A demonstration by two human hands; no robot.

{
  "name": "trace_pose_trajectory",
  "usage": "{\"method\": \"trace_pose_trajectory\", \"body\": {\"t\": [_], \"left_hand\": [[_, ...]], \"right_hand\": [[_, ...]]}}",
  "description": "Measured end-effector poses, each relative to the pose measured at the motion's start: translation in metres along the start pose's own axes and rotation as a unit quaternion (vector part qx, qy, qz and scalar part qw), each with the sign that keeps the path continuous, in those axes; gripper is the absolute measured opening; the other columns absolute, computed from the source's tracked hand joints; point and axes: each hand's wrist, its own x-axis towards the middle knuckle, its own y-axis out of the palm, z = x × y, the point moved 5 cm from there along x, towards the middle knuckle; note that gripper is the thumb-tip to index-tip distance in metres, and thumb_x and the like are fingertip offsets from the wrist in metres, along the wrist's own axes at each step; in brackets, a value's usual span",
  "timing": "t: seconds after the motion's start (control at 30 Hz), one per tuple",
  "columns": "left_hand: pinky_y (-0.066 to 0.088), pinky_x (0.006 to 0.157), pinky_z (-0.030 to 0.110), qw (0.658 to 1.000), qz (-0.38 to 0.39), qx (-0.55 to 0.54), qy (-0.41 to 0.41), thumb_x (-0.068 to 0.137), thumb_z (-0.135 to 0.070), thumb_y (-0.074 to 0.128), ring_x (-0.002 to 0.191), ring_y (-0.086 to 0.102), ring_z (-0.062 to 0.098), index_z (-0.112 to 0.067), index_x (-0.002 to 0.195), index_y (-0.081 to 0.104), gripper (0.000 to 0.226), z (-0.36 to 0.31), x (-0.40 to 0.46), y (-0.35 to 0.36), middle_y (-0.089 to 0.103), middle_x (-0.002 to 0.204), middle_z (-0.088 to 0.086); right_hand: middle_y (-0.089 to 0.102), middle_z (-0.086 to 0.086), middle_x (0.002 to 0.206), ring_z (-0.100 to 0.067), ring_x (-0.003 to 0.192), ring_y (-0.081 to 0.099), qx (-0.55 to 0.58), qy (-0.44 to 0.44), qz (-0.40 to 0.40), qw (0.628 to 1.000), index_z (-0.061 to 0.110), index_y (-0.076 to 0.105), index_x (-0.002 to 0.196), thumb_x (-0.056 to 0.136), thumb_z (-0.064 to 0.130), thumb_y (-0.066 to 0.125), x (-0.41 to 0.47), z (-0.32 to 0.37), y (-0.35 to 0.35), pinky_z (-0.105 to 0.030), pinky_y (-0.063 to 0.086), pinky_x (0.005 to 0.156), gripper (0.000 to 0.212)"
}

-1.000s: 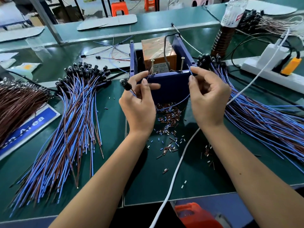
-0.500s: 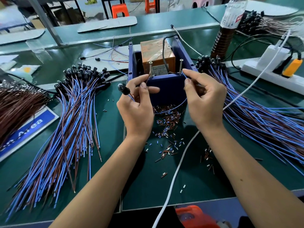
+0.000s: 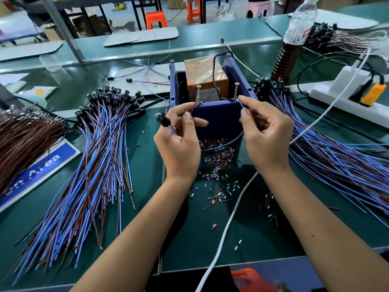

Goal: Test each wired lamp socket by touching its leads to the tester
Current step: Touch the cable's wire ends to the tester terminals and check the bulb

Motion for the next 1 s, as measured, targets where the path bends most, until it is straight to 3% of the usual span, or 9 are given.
{"method": "trace_pose_trajectory", "body": {"t": [0.3, 0.47, 0.57, 0.87, 1.0], "left_hand": [[0.049, 0.078, 0.02, 1.0, -0.002, -0.014, -0.005, 0.104, -0.007, 0.051, 0.071, 0.069, 0.009, -0.011, 0.107, 0.07, 0.019, 0.0007, 0.0004, -0.0004, 0.073, 0.069, -0.003], [0.049, 0.073, 0.021, 1.0, 0.0, -0.014, -0.008, 0.104, -0.008, 0.052, 0.068, 0.069, 0.01, -0.012, 0.107, 0.069, 0.019, 0.0, 0.0003, -0.0004, 0.073, 0.068, -0.005], [0.049, 0.074, 0.022, 1.0, 0.003, -0.006, -0.004, 0.104, -0.008, 0.052, 0.068, 0.069, 0.013, -0.012, 0.107, 0.07, 0.018, -0.0003, 0.0003, -0.0007, 0.073, 0.068, -0.005], [0.045, 0.079, 0.01, 1.0, 0.005, -0.008, -0.003, 0.104, -0.006, 0.052, 0.069, 0.069, 0.003, -0.005, 0.108, 0.069, 0.018, 0.0016, 0.001, -0.0004, 0.074, 0.067, -0.004], [0.049, 0.075, 0.022, 0.999, -0.021, -0.007, 0.026, 0.104, -0.01, 0.051, 0.068, 0.07, 0.012, -0.013, 0.106, 0.068, 0.018, -0.0018, 0.0008, -0.0056, 0.072, 0.067, -0.006]], "right_hand": [[0.077, 0.003, 0.098, -0.011, 0.085, 0.072, 0.008, -0.003, 0.006, 1.0, 0.012, 0.078, 0.119, 0.099, 0.008, 0.064, -0.0017, -0.0012, -0.0002, -0.03, 0.058, 0.074, 0.025], [0.078, 0.002, 0.101, -0.008, 0.089, 0.072, -0.002, -0.004, -0.015, 1.0, 0.012, 0.077, 0.12, 0.099, 0.01, 0.064, -0.0019, -0.0009, -0.0016, -0.022, 0.055, 0.075, 0.025], [0.077, 0.001, 0.101, -0.009, 0.088, 0.072, 0.004, 0.003, -0.022, 1.0, 0.011, 0.077, 0.12, 0.099, 0.009, 0.064, -0.0011, -0.002, -0.0018, -0.024, 0.056, 0.076, 0.025], [0.077, 0.001, 0.104, -0.004, 0.095, 0.071, -0.018, -0.029, -0.024, 0.999, 0.007, 0.078, 0.117, 0.098, 0.004, 0.064, 0.0007, 0.0033, 0.0005, -0.018, 0.054, 0.082, 0.025], [0.077, 0.002, 0.103, -0.006, 0.092, 0.072, -0.002, -0.008, -0.021, 1.0, 0.009, 0.078, 0.12, 0.099, 0.007, 0.063, 0.0, 0.0016, 0.0009, -0.024, 0.058, 0.079, 0.025]]}}
